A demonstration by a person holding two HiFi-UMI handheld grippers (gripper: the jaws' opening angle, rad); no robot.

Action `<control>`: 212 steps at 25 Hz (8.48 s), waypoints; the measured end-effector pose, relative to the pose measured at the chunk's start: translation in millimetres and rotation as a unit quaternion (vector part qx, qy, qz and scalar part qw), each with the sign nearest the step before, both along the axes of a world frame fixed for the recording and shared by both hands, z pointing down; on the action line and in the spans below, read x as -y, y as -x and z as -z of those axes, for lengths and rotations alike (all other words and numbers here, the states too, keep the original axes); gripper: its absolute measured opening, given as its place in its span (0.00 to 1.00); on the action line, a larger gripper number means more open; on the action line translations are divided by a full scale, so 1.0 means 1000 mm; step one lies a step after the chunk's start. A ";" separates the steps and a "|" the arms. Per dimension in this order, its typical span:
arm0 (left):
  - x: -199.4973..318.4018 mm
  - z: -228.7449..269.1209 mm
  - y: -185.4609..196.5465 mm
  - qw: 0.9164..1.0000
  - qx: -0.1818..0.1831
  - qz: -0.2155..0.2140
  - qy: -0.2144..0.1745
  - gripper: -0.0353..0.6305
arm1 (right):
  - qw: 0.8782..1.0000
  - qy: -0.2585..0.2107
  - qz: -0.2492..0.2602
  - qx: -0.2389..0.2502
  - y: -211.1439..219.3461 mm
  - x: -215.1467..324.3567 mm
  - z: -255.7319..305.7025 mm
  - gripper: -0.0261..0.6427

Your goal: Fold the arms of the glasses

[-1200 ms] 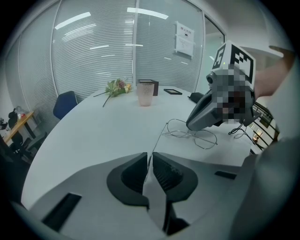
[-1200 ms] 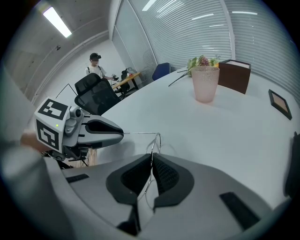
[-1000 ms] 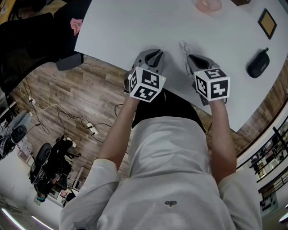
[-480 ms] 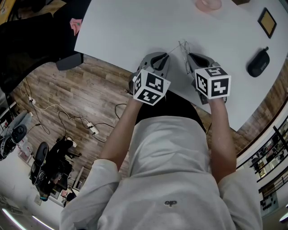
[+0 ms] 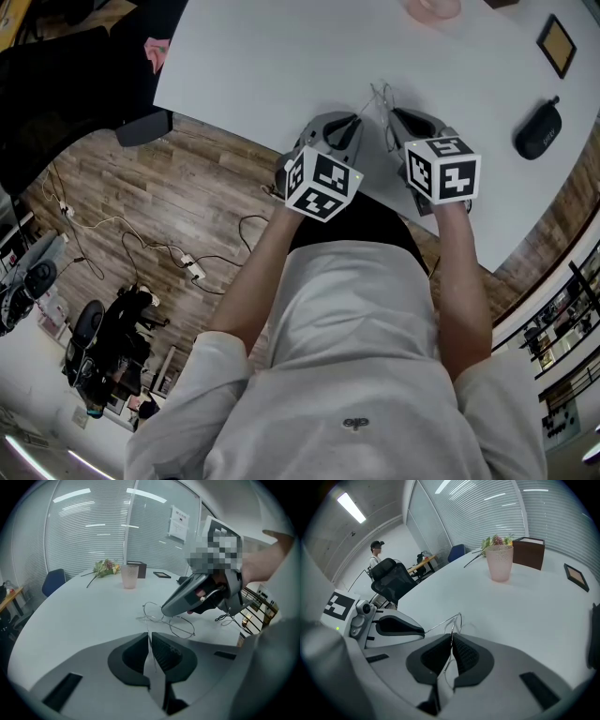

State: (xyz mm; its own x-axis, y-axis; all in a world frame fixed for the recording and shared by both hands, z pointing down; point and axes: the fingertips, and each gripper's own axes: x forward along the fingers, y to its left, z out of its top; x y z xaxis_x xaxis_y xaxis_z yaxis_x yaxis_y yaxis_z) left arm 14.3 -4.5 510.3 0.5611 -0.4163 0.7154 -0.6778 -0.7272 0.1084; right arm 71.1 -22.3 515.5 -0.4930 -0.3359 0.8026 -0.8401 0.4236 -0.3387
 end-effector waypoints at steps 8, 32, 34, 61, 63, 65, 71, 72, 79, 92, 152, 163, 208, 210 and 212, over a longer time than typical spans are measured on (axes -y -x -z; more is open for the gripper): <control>-0.006 0.001 -0.009 1.000 -0.015 -0.003 0.007 0.11 | 1.000 0.000 -0.006 0.000 -0.001 -0.002 -0.002 0.07; -0.018 0.004 -0.038 0.997 -0.058 -0.032 0.033 0.12 | 1.000 -0.008 -0.012 -0.001 -0.006 -0.001 0.002 0.07; -0.019 0.004 -0.040 0.997 -0.059 -0.035 0.036 0.13 | 1.000 -0.008 -0.012 -0.001 -0.006 -0.001 0.003 0.07; -0.025 0.001 -0.060 0.988 -0.096 -0.106 0.055 0.17 | 1.000 -0.008 -0.007 0.004 -0.004 -0.002 0.002 0.07; -0.027 0.001 -0.062 0.988 -0.092 -0.110 0.055 0.17 | 1.000 -0.009 -0.007 0.005 -0.007 -0.004 0.003 0.07; -0.029 0.003 -0.065 0.988 -0.088 -0.112 0.053 0.17 | 1.000 -0.011 -0.010 0.007 -0.009 -0.005 0.004 0.07; -0.033 0.005 -0.067 0.989 -0.078 -0.118 0.050 0.17 | 1.000 -0.019 -0.022 0.007 -0.023 -0.006 0.007 0.07; -0.034 0.006 -0.067 0.989 -0.077 -0.118 0.050 0.17 | 0.999 -0.020 -0.024 0.007 -0.026 -0.007 0.008 0.07; -0.033 0.021 -0.068 0.990 -0.067 -0.121 0.038 0.17 | 0.998 -0.032 -0.043 -0.012 -0.055 -0.011 0.015 0.07; -0.029 0.035 -0.062 0.988 -0.077 -0.129 0.035 0.15 | 0.996 -0.036 -0.077 -0.040 -0.075 -0.023 0.015 0.07; 0.026 0.063 0.029 0.950 -0.101 -0.297 0.012 0.08 | 0.963 -0.038 -0.246 -0.106 0.004 -0.012 0.008 0.08; 0.038 0.094 0.003 0.938 -0.127 -0.323 -0.015 0.08 | 0.944 -0.096 -0.296 -0.110 -0.014 -0.027 0.064 0.05; 0.061 0.235 -0.033 0.917 -0.208 -0.317 -0.125 0.08 | 0.879 -0.304 -0.350 -0.113 -0.063 -0.047 0.244 0.05; 0.060 0.236 -0.033 0.917 -0.209 -0.316 -0.126 0.08 | 0.879 -0.310 -0.344 -0.110 -0.060 -0.046 0.246 0.05; 0.060 0.236 -0.032 0.917 -0.208 -0.315 -0.126 0.08 | 0.880 -0.313 -0.340 -0.109 -0.059 -0.045 0.247 0.05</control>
State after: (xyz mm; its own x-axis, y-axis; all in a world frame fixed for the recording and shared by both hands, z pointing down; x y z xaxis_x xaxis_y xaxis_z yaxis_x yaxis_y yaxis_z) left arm 46.1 -64.6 274.7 0.9501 -0.0382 0.3096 -0.0522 -0.9979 0.0371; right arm 129.7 23.0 268.4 0.1355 -0.9041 0.4053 -0.9876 -0.1558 -0.0175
